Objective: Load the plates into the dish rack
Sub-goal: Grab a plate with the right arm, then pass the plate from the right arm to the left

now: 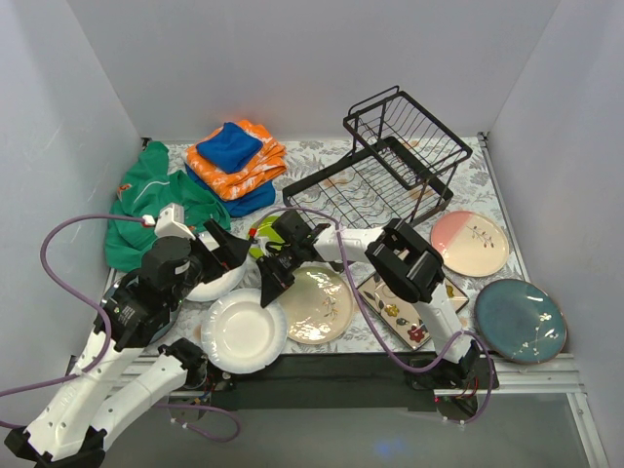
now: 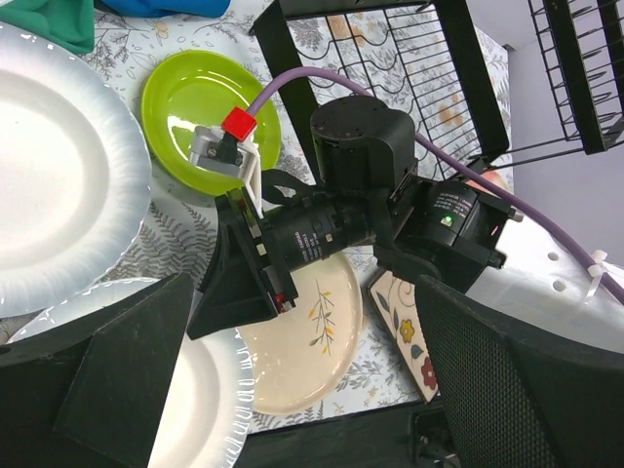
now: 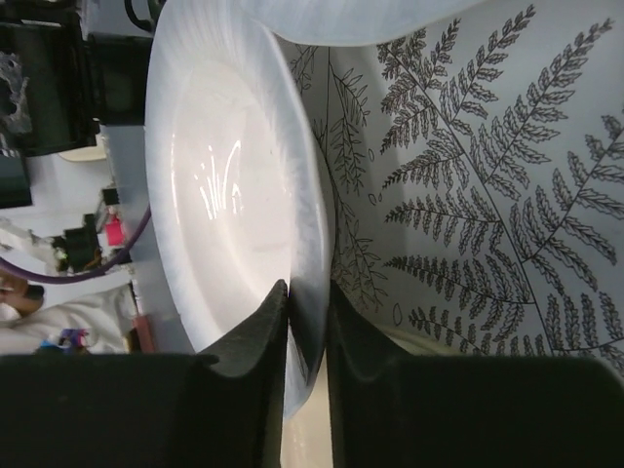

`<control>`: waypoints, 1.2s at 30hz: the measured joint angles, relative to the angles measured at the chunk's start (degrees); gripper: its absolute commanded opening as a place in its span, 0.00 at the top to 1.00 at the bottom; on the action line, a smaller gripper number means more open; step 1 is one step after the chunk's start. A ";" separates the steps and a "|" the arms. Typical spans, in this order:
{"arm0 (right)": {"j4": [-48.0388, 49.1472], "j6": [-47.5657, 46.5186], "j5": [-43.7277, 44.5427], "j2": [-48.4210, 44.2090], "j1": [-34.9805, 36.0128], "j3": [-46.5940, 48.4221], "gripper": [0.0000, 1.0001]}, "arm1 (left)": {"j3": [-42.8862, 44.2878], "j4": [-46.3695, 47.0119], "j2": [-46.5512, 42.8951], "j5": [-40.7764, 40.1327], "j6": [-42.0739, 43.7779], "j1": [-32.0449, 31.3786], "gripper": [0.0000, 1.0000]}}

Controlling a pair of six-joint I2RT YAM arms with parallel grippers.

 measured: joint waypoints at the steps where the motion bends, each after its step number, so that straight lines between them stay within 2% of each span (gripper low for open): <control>1: 0.00 0.85 -0.46 0.17 -0.04 0.07 0.90 | -0.07 0.00 0.00 0.02 0.00 0.00 0.04; 4: 0.00 3.08 -3.23 0.28 -0.28 0.68 0.99 | -0.07 0.00 0.02 0.11 0.04 0.00 0.04; 15: 0.04 3.89 -5.33 -0.72 -1.05 -0.02 0.99 | -0.07 0.02 0.00 0.59 0.13 0.00 0.04; 36: -0.83 -1.03 -10.08 -16.44 -12.96 -5.35 0.99 | -0.07 5.75 -0.85 6.88 4.28 -0.02 0.06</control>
